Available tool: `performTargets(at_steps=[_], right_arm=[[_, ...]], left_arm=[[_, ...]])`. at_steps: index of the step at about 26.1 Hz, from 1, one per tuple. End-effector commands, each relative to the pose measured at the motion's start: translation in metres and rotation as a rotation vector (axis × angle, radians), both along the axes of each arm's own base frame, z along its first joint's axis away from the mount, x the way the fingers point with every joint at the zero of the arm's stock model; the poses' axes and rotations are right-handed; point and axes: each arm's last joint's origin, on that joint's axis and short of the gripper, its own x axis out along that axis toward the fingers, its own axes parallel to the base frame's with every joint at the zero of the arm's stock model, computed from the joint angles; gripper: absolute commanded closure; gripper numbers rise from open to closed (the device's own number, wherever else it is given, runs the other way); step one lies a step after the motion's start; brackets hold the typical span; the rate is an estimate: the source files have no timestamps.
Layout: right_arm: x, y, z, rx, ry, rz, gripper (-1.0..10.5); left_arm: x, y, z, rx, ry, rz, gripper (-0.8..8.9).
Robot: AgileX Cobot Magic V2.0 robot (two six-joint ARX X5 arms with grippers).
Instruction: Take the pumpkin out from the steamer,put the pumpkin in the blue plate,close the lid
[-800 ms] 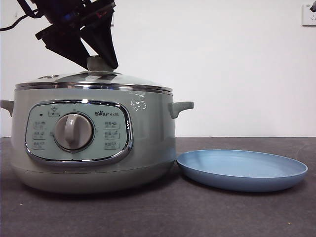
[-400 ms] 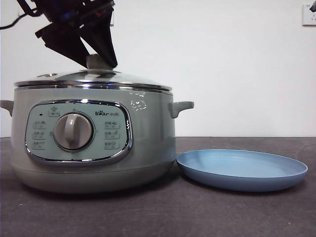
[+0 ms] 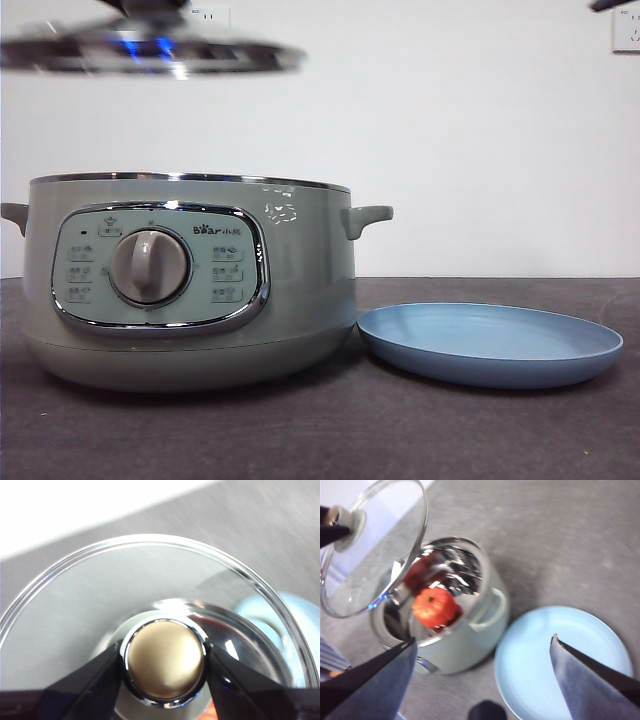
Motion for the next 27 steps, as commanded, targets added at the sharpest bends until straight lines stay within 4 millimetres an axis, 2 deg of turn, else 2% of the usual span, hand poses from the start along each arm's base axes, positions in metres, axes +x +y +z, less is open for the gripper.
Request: performTargets(at_steps=[1,6,10,12,17,21,24,27], right_arm=[[0.007,0.014,0.001,0.026,0.016,0.05,5.0],[0.026,0.05,-0.001,-0.002,0.077,0.179,4.9],[0.043,0.085,0.0,-0.043,0.106,0.249,3.7],[0.051,0.104,0.001,-0.07,0.11,0.276,3.7],[0.071,0.151,0.004,-0.149,0.145,0.376,3.7],[0.086,0.194,0.004,-0.295,0.179,0.395,3.7],[0.101,0.237,-0.01,-0.42,0.166,0.396,3.7],[0.108,0.264,-0.035,-0.518,0.137,0.394,3.7]], left_arm=[[-0.02,0.012,0.02,-0.017,-0.117,0.054,8.22],[-0.053,0.035,0.036,-0.004,-0.209,0.2,8.22],[-0.074,0.051,0.041,0.026,-0.251,0.323,8.22],[-0.084,0.058,0.042,0.049,-0.262,0.37,8.22],[-0.099,0.07,0.041,0.12,-0.263,0.475,8.22],[-0.105,0.074,0.038,0.151,-0.247,0.505,8.22],[-0.105,0.074,0.037,0.163,-0.233,0.502,8.22],[-0.105,0.074,0.036,0.163,-0.233,0.502,8.22]])
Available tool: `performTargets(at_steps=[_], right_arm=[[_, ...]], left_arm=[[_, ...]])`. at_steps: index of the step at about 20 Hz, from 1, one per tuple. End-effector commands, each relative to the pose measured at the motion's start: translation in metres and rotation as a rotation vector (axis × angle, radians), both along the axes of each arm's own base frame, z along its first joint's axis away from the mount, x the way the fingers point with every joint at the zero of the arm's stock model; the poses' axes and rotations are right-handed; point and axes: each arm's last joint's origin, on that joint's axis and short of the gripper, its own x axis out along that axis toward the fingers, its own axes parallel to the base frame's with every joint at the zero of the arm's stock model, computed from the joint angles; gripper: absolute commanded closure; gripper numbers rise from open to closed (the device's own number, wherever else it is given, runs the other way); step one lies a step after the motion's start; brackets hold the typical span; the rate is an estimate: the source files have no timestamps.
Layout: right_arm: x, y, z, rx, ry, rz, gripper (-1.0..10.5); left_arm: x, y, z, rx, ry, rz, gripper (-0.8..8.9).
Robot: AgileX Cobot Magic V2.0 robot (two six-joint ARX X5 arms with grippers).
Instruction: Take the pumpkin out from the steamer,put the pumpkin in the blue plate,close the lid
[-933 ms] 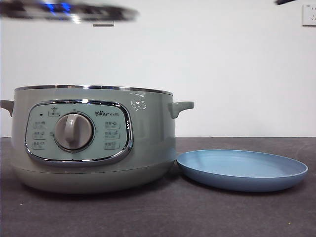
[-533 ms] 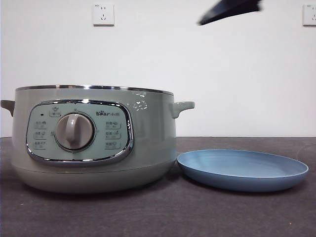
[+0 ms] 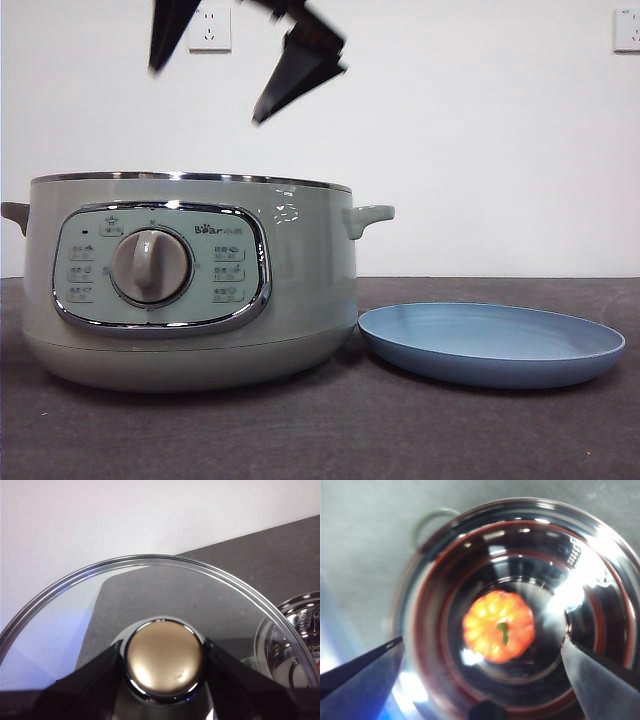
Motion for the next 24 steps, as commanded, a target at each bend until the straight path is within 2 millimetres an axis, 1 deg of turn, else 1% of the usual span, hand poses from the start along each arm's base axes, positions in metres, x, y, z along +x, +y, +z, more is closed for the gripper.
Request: performTargets(at_steps=[1,5,7,10,11,13,14,16,17,19,20,22,24], right_arm=[[0.006,0.019,-0.027,-0.073,-0.017,0.031,3.7],[0.014,0.038,-0.067,-0.136,0.028,0.059,3.8],[0.019,0.043,-0.084,-0.167,0.044,0.068,3.8],[0.024,0.049,-0.103,-0.187,0.062,0.071,3.8],[0.025,0.05,-0.105,-0.183,0.058,0.07,3.8],[0.026,0.052,-0.104,-0.166,0.044,0.072,3.9],[0.026,0.051,-0.104,-0.172,0.044,0.065,4.9],[0.027,0.05,-0.105,-0.209,0.02,0.046,8.8],[0.027,0.05,-0.104,-0.206,0.021,0.05,9.6],[0.026,0.049,-0.101,-0.198,0.018,0.045,9.6],[0.025,0.048,-0.096,-0.19,0.013,0.042,9.6],[0.02,0.041,-0.076,-0.165,-0.009,0.038,9.6],[0.011,0.029,-0.046,-0.133,-0.037,0.035,9.6]], left_arm=[[-0.003,0.002,0.007,-0.014,-0.052,0.004,8.22],[-0.003,0.002,0.006,-0.012,-0.049,0.004,8.22],[-0.003,0.002,0.006,-0.012,-0.049,0.004,8.22],[-0.003,0.002,0.006,-0.012,-0.049,0.004,8.22],[-0.003,0.002,0.006,-0.012,-0.048,0.004,8.22],[-0.004,0.002,0.005,-0.008,-0.041,0.004,8.22],[-0.004,0.002,0.005,-0.005,-0.036,0.004,8.22],[-0.004,0.002,0.004,-0.001,-0.027,0.004,8.22],[-0.004,0.002,0.004,0.0,-0.026,0.004,8.22],[-0.004,0.002,0.004,0.0,-0.026,0.004,8.21],[-0.004,0.002,0.004,0.0,-0.026,0.003,8.22],[-0.004,0.002,0.004,-0.002,-0.025,-0.002,8.22],[-0.004,0.002,0.004,-0.004,-0.026,-0.002,8.22]])
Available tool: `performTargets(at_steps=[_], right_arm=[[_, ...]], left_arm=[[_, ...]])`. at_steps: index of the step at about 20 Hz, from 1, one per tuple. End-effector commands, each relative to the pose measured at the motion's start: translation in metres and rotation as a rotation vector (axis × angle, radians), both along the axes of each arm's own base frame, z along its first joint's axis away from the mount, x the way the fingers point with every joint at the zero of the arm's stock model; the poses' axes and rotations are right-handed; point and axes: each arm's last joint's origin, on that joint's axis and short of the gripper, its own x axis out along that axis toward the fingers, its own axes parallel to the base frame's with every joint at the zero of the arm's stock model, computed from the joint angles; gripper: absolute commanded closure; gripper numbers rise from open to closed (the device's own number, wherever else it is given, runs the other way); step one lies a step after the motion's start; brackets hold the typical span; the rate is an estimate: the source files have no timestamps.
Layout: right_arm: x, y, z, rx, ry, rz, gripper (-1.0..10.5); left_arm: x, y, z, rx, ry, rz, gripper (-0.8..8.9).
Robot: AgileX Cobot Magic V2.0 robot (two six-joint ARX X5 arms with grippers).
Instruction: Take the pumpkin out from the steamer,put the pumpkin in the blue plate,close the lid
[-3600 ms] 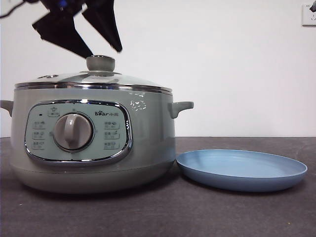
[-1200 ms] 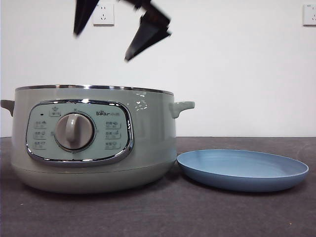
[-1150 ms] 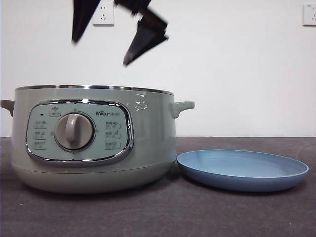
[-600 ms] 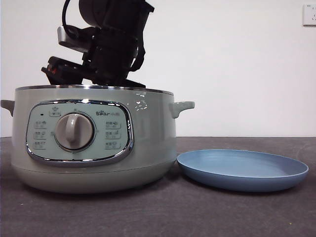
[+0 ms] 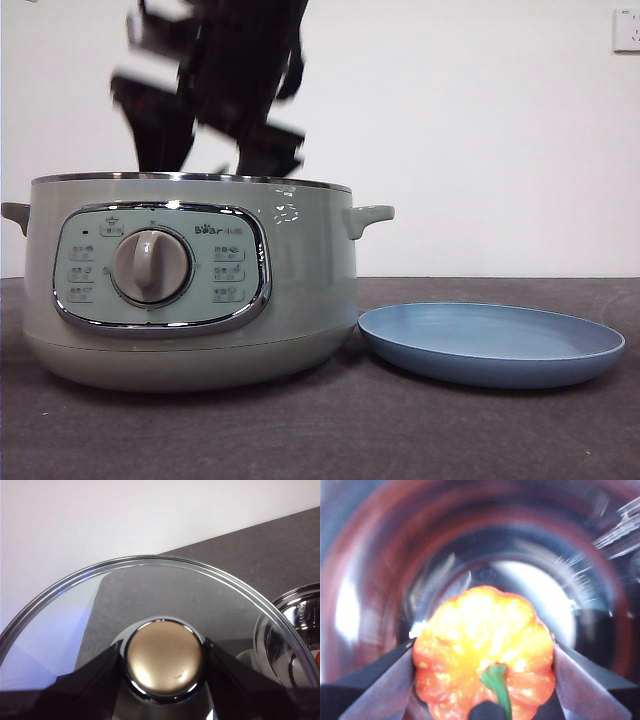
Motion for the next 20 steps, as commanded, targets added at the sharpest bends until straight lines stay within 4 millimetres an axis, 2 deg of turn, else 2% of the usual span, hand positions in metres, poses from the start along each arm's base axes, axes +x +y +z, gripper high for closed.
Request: performTargets(at_steps=[1,3,5,7,9,13,17,20], right_arm=[[-0.011,-0.014,0.033,0.036,-0.034,-0.002,9.6],[-0.023,-0.038,0.064,0.043,-0.041,-0.018,9.6],[-0.033,-0.071,0.088,0.014,-0.016,-0.056,9.6],[-0.036,-0.104,0.106,-0.009,0.01,-0.125,9.6],[-0.034,-0.131,0.114,-0.025,0.049,-0.22,9.6],[-0.026,-0.172,0.11,-0.053,0.125,-0.401,9.6],[-0.037,-0.199,0.086,-0.175,0.119,-0.546,9.6],[-0.05,-0.209,0.062,-0.187,0.073,-0.598,9.6]], left_arm=[[-0.003,0.001,0.006,-0.017,-0.05,0.002,8.22],[-0.003,0.001,0.006,-0.017,-0.051,0.002,8.22],[-0.003,0.001,0.006,-0.017,-0.051,0.001,8.22],[-0.003,0.001,0.006,-0.017,-0.051,0.002,8.22],[-0.003,0.001,0.006,-0.018,-0.05,0.001,8.22],[-0.002,0.0,0.006,-0.035,-0.041,-0.05,8.22],[-0.002,-0.001,0.006,-0.043,-0.036,-0.072,8.22],[-0.002,-0.002,0.006,-0.055,-0.034,-0.086,8.22]])
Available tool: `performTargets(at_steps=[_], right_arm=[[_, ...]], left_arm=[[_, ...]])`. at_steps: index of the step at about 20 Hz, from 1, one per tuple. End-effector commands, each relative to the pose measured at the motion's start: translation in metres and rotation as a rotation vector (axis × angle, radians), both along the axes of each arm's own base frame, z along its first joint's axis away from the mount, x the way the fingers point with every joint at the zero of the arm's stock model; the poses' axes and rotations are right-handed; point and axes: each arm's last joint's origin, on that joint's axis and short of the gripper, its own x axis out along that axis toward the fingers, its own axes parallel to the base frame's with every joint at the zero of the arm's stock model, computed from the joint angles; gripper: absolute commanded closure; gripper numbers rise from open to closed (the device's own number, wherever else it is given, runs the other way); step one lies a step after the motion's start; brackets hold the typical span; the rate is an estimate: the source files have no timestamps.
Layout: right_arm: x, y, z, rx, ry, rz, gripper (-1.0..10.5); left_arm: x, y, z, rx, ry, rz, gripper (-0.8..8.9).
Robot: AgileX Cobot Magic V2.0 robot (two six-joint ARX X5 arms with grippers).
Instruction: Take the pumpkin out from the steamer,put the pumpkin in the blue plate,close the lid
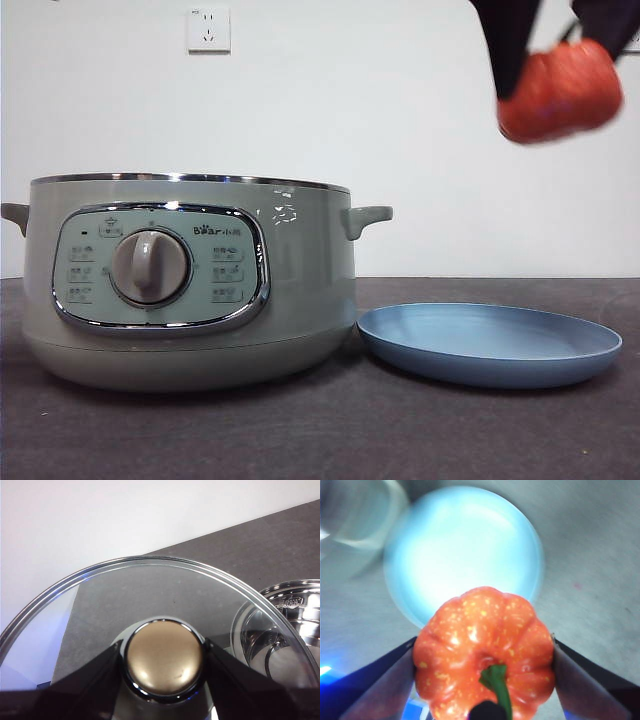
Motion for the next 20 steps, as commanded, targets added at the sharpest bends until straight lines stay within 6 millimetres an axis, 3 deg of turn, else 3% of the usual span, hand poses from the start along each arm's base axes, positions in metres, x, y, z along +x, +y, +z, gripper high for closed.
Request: performTargets(at_steps=[1,9,20], right_arm=[[-0.006,-0.004,-0.02,0.024,-0.029,-0.032,9.6],[0.007,0.003,-0.089,0.118,-0.173,-0.029,9.6],[0.036,0.012,-0.142,0.072,-0.097,-0.038,9.5]], left_arm=[[-0.003,0.0,0.006,-0.035,-0.047,-0.025,8.22],[-0.002,-0.002,0.006,-0.056,-0.036,-0.086,8.22],[-0.001,-0.002,0.012,-0.083,-0.09,-0.089,8.22]])
